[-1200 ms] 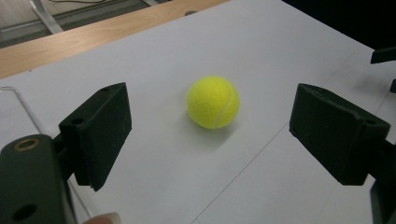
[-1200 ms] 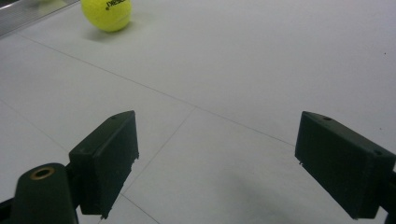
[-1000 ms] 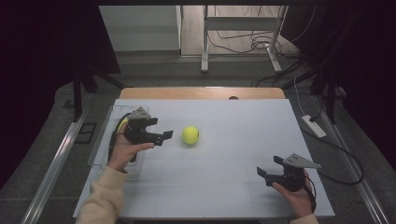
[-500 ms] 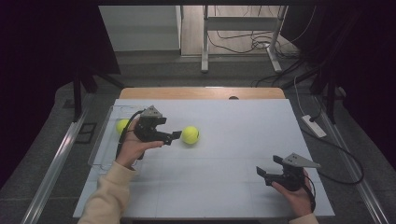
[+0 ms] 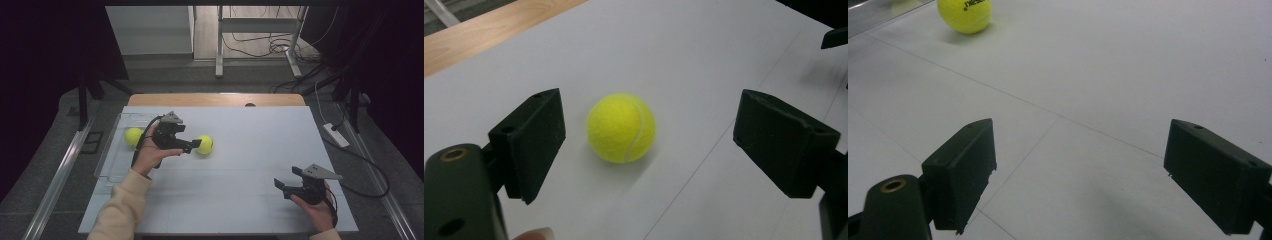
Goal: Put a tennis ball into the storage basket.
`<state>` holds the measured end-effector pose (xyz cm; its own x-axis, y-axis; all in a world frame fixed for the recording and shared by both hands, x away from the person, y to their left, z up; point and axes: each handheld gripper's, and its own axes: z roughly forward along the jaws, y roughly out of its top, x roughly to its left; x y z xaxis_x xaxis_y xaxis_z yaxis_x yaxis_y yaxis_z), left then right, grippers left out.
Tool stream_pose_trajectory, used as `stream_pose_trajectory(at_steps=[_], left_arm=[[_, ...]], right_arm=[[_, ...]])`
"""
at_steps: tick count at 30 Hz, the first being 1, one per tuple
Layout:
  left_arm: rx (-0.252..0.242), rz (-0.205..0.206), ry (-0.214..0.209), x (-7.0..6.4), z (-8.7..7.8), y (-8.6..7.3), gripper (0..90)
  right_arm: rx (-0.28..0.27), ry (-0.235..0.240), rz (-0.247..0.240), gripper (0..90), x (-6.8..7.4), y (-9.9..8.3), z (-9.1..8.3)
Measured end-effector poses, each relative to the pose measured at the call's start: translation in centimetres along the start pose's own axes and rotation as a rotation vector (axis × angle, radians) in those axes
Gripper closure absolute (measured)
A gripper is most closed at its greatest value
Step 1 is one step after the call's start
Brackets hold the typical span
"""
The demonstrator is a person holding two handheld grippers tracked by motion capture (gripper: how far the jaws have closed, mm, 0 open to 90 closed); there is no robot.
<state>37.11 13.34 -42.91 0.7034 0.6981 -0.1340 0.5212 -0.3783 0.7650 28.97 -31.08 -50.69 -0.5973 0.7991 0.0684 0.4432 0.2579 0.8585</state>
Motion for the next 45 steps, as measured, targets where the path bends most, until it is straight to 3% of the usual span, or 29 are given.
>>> stream_pose_trajectory(at_steps=[22,45], left_arm=[[0.065,-0.011,0.006,0.3,2.4,2.1,14.8],[0.190,-0.040,0.021,1.6,6.3,3.6,15.0]], right_arm=[[0.002,0.001,-0.001,13.3,0.0,0.0,0.0],[0.005,0.002,-0.002,13.2,0.0,0.0,0.1]])
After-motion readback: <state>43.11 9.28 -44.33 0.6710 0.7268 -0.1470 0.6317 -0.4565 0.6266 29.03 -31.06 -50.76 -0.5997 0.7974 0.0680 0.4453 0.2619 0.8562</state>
